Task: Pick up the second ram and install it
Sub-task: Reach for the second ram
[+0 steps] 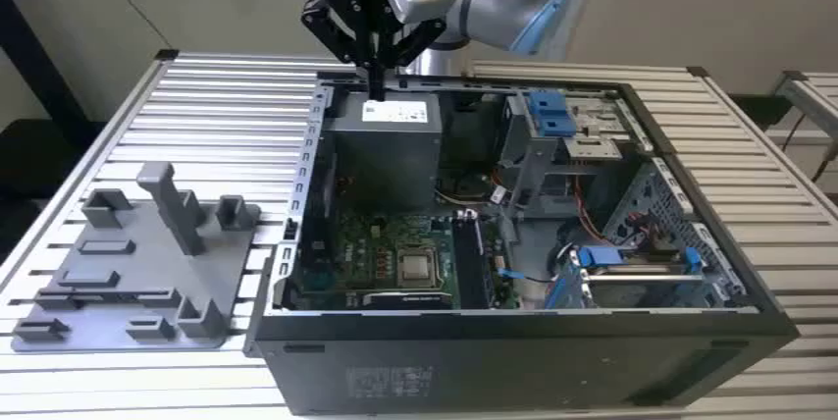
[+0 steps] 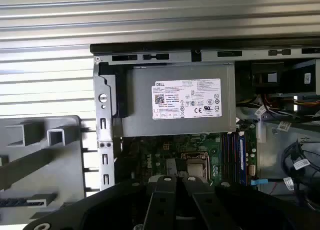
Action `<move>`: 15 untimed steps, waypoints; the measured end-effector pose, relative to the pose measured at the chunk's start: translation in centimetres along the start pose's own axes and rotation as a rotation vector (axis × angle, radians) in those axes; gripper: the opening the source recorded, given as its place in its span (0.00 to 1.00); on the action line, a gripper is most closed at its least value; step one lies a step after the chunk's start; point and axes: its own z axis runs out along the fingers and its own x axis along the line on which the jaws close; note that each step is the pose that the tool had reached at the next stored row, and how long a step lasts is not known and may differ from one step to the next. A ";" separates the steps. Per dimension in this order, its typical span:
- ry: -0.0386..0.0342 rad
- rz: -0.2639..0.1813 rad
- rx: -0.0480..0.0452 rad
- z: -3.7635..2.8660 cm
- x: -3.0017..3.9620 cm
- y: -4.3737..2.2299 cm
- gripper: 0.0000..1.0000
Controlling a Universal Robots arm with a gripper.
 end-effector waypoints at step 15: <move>0.0001 0.000 0.0001 -0.02 0.28 -0.02 0.11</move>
